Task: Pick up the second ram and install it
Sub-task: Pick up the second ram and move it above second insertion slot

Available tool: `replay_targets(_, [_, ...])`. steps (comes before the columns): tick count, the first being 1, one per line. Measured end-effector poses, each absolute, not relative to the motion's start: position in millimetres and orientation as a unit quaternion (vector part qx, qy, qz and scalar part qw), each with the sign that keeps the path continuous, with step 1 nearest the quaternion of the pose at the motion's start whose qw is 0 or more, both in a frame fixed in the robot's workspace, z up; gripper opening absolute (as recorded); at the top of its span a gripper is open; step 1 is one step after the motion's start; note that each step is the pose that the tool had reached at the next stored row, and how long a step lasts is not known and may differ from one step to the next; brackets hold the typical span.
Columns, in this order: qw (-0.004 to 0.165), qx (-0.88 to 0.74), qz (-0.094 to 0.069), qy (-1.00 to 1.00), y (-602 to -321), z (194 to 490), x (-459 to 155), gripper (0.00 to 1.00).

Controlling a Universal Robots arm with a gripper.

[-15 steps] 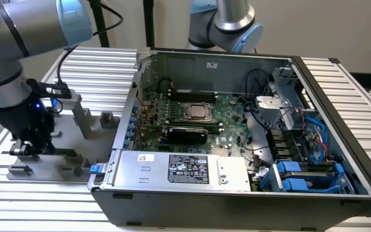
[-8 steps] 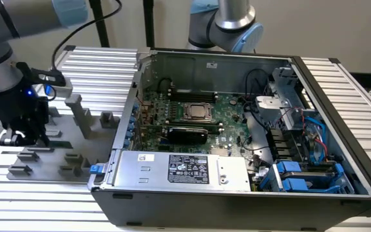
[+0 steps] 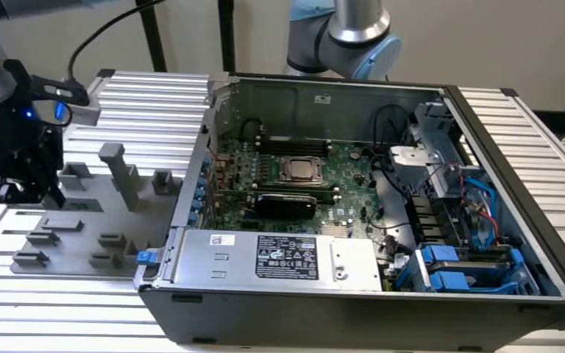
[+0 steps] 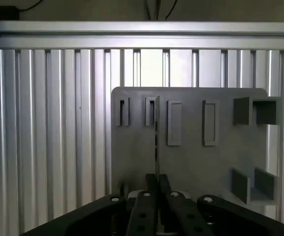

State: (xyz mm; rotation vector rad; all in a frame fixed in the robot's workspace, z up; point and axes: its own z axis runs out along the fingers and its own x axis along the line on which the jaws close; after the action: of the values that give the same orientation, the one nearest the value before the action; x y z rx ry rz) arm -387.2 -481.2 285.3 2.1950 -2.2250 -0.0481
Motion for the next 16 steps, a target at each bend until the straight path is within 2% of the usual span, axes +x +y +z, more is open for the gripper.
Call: replay_targets(16, [0.008,0.702,-0.015,-0.712,-481,358,-359,0.0])
